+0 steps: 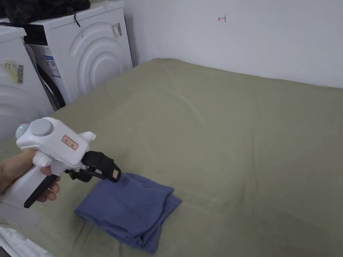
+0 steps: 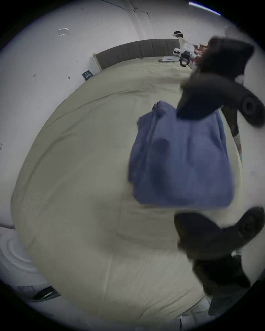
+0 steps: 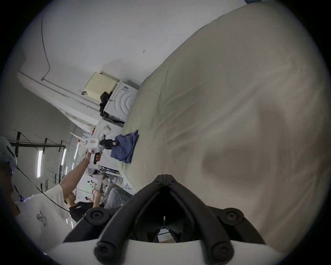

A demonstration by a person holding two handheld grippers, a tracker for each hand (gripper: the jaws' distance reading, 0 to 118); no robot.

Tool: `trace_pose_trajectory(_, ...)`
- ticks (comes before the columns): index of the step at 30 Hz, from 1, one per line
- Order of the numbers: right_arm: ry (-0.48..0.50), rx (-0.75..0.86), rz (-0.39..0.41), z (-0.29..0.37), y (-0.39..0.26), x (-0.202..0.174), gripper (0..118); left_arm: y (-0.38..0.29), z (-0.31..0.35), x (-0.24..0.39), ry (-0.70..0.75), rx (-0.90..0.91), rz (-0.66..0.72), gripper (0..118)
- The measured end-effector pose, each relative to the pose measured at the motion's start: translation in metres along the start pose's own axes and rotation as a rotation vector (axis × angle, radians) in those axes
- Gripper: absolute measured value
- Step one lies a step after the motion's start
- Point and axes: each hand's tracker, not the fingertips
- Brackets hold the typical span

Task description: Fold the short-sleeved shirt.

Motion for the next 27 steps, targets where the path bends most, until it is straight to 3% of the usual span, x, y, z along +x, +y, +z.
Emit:
trace_pose_trajectory(2, 0.009, 0.009, -0.002, 0.005, 0.0, 0.0, 0, -0.005, 0.011, 0.005, -0.031, 0.05, 0.027, 114)
trace_pose_trajectory(7, 0.036, 0.071, 0.014, 0.032, -0.002, -0.004, 0, -0.021, 0.024, 0.053, 0.076, 0.105, -0.051, 110)
trace_pose_trajectory(8, 0.032, 0.08, 0.024, 0.039, -0.001, -0.006, 0, -0.025, 0.025, 0.067, 0.068, 0.122, -0.05, 99)
trace_pose_trajectory(9, 0.028, 0.098, 0.04, 0.047, 0.001, -0.009, 0, -0.03, 0.026, 0.084, 0.014, 0.152, -0.06, 36)
trace_pose_trajectory(10, 0.022, 0.115, 0.057, 0.056, 0.004, -0.014, 0, -0.035, 0.024, 0.104, -0.059, 0.154, -0.074, 0)
trace_pose_trajectory(12, 0.02, 0.16, 0.091, 0.075, 0.01, -0.023, 0, -0.043, 0.018, 0.152, -0.011, 0.218, -0.183, 0)
trace_pose_trajectory(15, -0.025, 0.237, 0.171, 0.105, 0.02, -0.042, 0, -0.057, 0.009, 0.225, -0.183, 0.213, -0.224, 0)
trace_pose_trajectory(17, -0.106, 0.32, 0.252, 0.123, 0.023, -0.061, 0, -0.09, -0.009, 0.276, -0.176, 0.295, -0.303, 0)
trace_pose_trajectory(20, -0.379, 0.531, 0.395, 0.142, 0.022, -0.097, 0, -0.124, -0.018, 0.365, -0.15, 0.447, -0.376, 0)
trace_pose_trajectory(23, -0.673, 0.724, 0.556, 0.149, 0.017, -0.133, 0, -0.158, -0.019, 0.434, -0.131, 0.65, -0.319, 0)
trace_pose_trajectory(27, -0.885, 0.848, 0.751, 0.144, 0.011, -0.165, 0, -0.19, -0.016, 0.512, 0.021, 0.848, -0.386, 0)
